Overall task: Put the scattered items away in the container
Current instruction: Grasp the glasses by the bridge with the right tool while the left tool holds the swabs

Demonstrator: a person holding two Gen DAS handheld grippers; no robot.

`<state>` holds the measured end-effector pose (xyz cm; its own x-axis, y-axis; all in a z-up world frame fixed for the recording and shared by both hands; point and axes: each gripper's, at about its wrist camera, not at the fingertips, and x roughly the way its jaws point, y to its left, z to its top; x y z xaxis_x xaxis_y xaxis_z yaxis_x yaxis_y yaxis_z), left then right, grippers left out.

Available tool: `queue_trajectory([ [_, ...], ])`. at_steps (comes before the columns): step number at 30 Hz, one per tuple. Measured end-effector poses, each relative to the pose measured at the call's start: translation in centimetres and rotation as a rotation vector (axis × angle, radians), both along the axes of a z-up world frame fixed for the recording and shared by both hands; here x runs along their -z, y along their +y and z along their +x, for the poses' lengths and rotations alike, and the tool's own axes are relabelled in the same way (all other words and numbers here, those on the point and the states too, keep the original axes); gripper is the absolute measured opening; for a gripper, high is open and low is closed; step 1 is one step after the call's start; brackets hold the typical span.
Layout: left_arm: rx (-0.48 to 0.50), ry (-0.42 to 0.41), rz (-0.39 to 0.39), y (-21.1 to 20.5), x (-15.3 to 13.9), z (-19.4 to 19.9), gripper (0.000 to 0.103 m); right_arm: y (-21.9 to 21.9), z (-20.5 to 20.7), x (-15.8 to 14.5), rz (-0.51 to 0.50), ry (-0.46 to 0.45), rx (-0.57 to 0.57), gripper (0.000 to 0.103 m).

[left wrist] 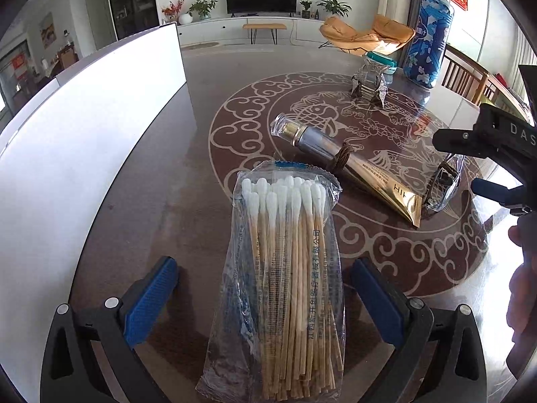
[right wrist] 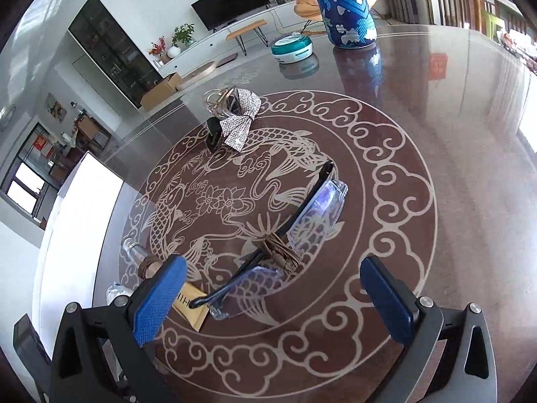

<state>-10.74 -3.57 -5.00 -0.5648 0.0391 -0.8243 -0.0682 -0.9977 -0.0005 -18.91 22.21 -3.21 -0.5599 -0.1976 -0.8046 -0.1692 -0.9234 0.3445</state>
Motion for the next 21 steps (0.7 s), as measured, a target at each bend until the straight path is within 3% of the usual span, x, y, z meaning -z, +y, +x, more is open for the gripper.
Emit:
queue_trajectory([
  [5, 0.001, 0.001, 0.001, 0.0, 0.0, 0.1, 0.103, -3.5, -2.1, 0.8, 0.248, -0.028, -0.029, 0.103],
  [6, 0.001, 0.001, 0.001, 0.0, 0.0, 0.1, 0.103, -3.6, -1.9, 0.9, 0.289, -0.026, -0.025, 0.099],
  [9, 0.001, 0.001, 0.001, 0.0, 0.0, 0.1, 0.103, -2.9, -0.8, 0.7, 0.364, 0.005, -0.017, 0.069],
  [10, 0.001, 0.001, 0.001, 0.0, 0.0, 0.1, 0.103, -2.5, -0.3, 0.6, 0.366, 0.015, -0.024, 0.057],
  [13, 0.001, 0.001, 0.001, 0.0, 0.1, 0.1, 0.103, -0.9, 0.9, 0.4, 0.339, 0.039, -0.068, 0.035],
  [21, 0.0, 0.002, -0.001, 0.0, 0.0, 0.1, 0.103, 2.3, 7.6, 0.3, 0.335, 0.07, -0.234, 0.032],
])
